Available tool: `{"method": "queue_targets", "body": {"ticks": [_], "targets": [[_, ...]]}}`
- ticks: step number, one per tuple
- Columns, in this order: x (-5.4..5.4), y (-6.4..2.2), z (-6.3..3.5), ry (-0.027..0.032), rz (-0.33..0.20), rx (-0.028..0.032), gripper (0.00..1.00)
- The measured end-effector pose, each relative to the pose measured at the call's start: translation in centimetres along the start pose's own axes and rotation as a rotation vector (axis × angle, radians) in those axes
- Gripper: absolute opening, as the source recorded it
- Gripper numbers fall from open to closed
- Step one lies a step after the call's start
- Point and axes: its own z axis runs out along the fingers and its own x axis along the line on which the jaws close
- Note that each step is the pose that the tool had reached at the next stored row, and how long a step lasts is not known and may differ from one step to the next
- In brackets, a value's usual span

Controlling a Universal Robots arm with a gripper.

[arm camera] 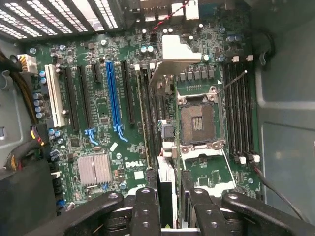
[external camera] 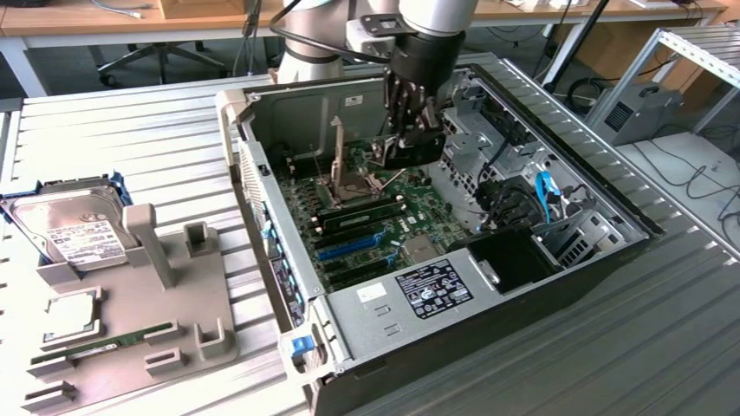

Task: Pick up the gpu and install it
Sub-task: 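Insert the gpu into the slot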

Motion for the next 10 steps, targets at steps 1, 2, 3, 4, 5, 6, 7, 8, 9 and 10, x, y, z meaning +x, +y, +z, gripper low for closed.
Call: {"method": "queue_targets", "body": {"ticks": [1,2,3,4,5,6,7,8,9,10], "targets": [[0.05,0.14,0.03,-0.0004,0.0,0.0001,0.29],[0.09,0.23,0.06,-0.0007,0.0,0.0,0.29],[0.2,0.37,0.11,-0.0009,0.0,-0.0001,0.29],[0.33,0.43,0.15,-0.0014,0.0,-0.0001,0.29],[0.52,0.47,0.2,-0.0022,0.0,-0.0001,0.29],[0.7,0.48,0.23,-0.0029,0.0,-0.0003,0.29],[0.82,0.48,0.26,-0.0035,0.0,-0.0003,0.29],[0.91,0.48,0.27,-0.0039,0.0,-0.0004,0.29],[0.98,0.47,0.29,-0.0043,0.0,-0.0004,0.29],[1.04,0.47,0.3,-0.0046,0.0,-0.0004,0.29]]}}
